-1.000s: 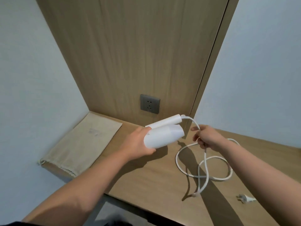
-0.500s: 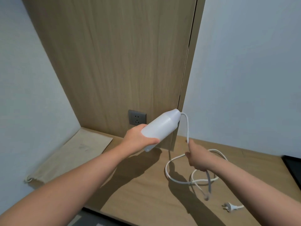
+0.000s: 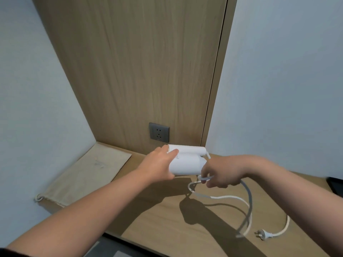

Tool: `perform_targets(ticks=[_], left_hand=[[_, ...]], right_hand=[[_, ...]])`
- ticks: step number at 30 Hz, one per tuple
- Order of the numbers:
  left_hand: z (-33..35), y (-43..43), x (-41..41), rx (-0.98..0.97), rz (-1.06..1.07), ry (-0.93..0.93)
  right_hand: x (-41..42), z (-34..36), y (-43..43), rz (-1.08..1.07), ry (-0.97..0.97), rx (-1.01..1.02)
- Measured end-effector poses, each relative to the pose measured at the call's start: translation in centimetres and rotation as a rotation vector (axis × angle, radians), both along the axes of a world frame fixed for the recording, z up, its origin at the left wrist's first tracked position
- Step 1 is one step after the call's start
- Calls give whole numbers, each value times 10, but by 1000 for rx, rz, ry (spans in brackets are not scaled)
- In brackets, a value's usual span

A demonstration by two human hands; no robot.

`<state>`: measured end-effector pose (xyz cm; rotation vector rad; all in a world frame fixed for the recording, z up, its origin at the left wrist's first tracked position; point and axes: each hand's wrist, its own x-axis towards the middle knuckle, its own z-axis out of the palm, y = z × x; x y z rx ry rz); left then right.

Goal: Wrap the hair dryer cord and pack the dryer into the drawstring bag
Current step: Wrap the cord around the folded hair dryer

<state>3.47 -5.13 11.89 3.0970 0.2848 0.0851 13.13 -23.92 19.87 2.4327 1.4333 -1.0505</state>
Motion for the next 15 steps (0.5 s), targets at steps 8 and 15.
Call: perform_targets(ticks=[8, 15], left_hand=[[0, 9, 1, 194, -94, -82], [8, 14, 5, 252, -307, -147]], right_hand=[[41, 23, -4, -32, 595, 50], [57, 27, 19, -173, -56, 403]])
